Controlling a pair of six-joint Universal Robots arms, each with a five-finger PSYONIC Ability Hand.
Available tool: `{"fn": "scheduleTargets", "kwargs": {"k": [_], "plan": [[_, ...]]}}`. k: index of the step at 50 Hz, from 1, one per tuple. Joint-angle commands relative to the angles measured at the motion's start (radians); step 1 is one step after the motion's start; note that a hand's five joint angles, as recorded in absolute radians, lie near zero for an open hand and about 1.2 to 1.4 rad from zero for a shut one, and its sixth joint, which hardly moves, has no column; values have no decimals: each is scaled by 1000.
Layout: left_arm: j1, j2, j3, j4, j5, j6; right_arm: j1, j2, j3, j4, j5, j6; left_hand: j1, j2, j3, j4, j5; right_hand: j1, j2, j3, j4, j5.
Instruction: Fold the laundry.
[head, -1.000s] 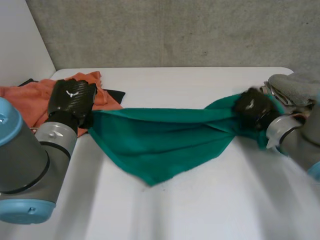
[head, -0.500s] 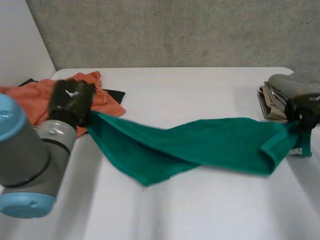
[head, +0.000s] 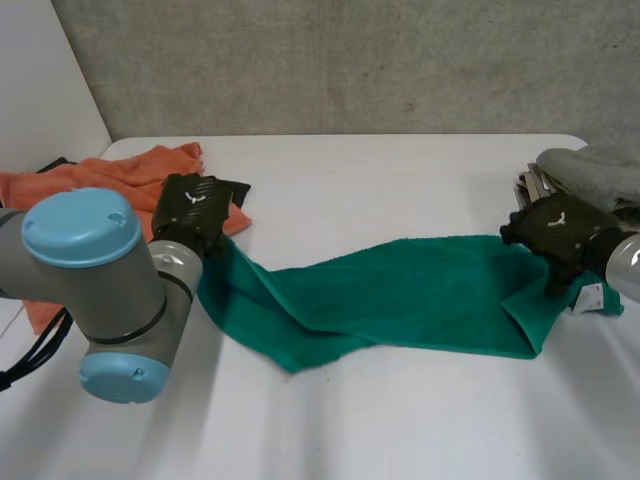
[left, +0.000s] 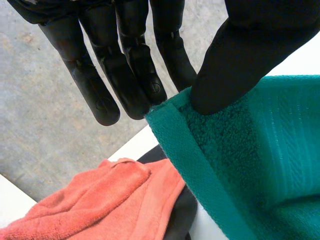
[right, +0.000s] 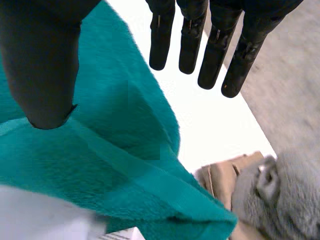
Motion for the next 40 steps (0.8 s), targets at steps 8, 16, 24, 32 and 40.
{"fn": "scheduleTargets", "kwargs": {"k": [8,16,24,32,40], "plan": [[3,21,-31,0,1,-7,7,125,60,64,69,-356,240,196,200,192,240,95,40,43,41,41],[3,41,-48,-1,0,-4,10,172,33,1,85,-340,240,196,200,192,240,971,916,919,917,917],[4,133,-78,-18,0,1,16,-5,25,-87,71,7,240,196,200,192,240,975,920,923,921,920],[44,294,-130,-127,3,4,-17,-222,45,-13,106,116,240,196,200,192,240,975,920,923,921,920],[49,345,-204,-285,15,42,-71,-219,63,333,253,-101,240,196,200,192,240,975,920,923,921,920]]}}
